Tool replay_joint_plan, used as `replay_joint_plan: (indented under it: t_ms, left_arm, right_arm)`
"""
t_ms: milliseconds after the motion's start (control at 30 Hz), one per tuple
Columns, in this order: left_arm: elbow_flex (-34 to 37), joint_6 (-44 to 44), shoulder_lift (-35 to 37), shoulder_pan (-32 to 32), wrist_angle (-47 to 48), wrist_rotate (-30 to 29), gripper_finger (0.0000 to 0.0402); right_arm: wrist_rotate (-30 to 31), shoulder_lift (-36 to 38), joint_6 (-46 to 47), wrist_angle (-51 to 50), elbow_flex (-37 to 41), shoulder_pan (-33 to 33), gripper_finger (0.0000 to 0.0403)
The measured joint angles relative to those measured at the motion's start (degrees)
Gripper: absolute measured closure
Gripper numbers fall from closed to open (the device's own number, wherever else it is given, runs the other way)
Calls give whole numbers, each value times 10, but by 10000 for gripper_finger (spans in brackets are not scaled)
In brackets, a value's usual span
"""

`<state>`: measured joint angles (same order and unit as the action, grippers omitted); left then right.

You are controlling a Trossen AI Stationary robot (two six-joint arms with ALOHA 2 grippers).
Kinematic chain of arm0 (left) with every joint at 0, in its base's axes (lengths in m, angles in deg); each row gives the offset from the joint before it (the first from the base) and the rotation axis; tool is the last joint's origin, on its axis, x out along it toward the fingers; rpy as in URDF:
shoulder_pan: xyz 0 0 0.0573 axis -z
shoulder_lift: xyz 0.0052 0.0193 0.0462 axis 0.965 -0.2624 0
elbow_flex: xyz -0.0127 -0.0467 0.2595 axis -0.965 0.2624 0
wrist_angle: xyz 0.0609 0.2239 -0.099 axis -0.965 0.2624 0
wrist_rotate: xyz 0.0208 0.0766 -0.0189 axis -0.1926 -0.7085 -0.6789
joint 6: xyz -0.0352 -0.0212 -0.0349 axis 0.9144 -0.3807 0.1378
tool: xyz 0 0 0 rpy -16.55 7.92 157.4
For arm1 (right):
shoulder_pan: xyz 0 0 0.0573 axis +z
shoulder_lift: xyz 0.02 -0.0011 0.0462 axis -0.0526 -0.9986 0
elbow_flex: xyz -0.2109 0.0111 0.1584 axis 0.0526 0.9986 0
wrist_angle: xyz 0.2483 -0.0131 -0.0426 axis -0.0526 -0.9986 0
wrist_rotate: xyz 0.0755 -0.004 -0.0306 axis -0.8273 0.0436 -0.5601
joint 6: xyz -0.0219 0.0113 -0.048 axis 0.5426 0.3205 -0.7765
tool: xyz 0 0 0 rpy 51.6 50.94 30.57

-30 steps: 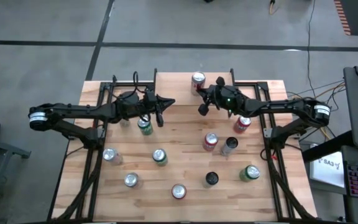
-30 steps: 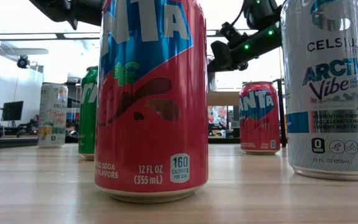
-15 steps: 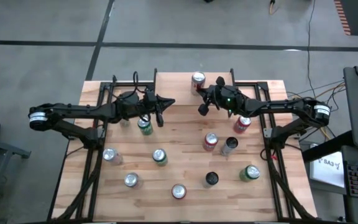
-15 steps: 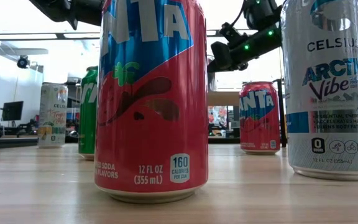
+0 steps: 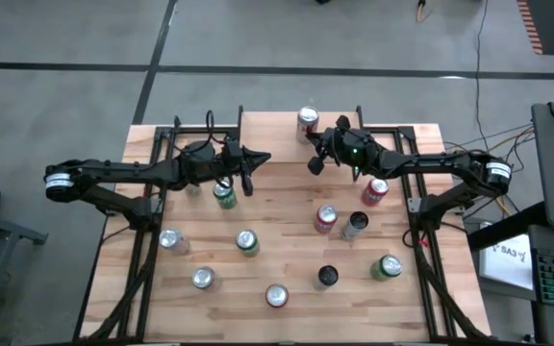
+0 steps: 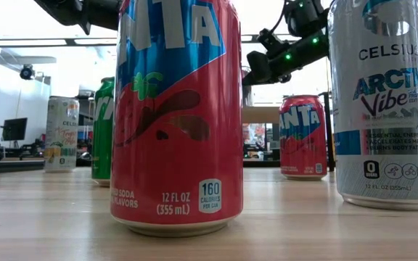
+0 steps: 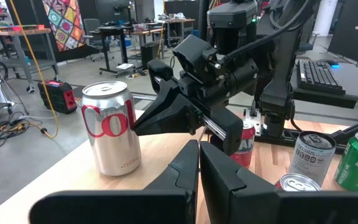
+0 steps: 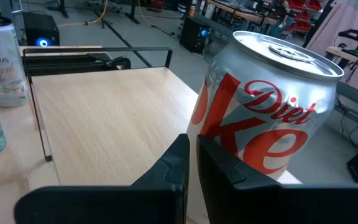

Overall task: Place canned beverage on shelf
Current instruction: Put the top white red soda can on the shelf

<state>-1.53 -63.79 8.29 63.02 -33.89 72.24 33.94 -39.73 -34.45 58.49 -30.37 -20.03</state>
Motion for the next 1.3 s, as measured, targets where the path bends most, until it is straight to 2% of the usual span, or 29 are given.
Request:
replay_joint_plan:
  t_ms: [467, 800, 1300]
  left_arm:
    - [0, 0, 0, 0, 0, 0, 402]
    - [0, 12, 0, 2, 9, 0, 402]
    - [0, 15, 0, 6, 8, 0, 402]
  right_arm:
    - [-3, 11, 14, 0, 0, 1, 381]
    - [-5, 46, 52, -68, 0, 10, 381]
    - [0, 27, 40, -36, 0, -18, 381]
